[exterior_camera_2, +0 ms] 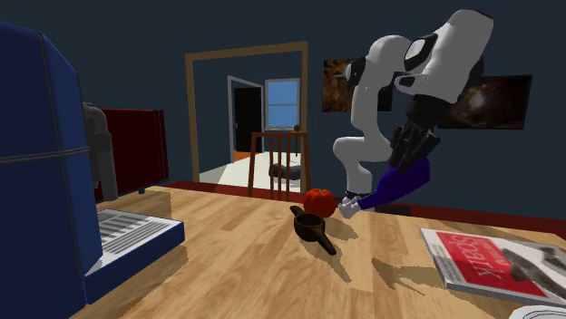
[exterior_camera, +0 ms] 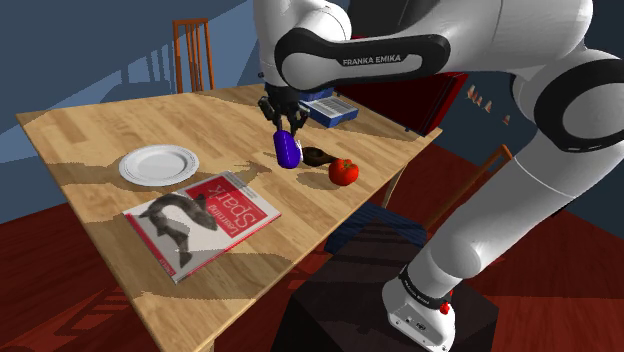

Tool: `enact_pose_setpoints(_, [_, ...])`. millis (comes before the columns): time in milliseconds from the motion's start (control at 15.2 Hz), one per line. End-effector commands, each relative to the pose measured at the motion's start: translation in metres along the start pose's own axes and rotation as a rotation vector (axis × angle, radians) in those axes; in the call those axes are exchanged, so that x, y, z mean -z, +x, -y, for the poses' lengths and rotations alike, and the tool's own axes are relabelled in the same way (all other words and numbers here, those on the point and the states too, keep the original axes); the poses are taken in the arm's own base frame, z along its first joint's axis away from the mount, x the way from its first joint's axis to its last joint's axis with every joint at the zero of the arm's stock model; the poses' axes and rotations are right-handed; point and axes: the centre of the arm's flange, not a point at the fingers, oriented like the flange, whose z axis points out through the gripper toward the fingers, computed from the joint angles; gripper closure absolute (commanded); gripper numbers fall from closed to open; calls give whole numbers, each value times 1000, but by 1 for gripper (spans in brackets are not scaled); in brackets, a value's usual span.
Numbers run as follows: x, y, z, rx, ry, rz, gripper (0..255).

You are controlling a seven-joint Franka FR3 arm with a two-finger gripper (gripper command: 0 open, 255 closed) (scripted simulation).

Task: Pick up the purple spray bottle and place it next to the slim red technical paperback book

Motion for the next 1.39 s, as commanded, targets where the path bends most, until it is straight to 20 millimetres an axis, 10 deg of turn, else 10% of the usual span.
enact_pose_setpoints(0, [-11, -4, 0, 0, 1, 0, 255])
enact_pose_setpoints(1320, [-89, -32, 9, 0, 1, 0, 255])
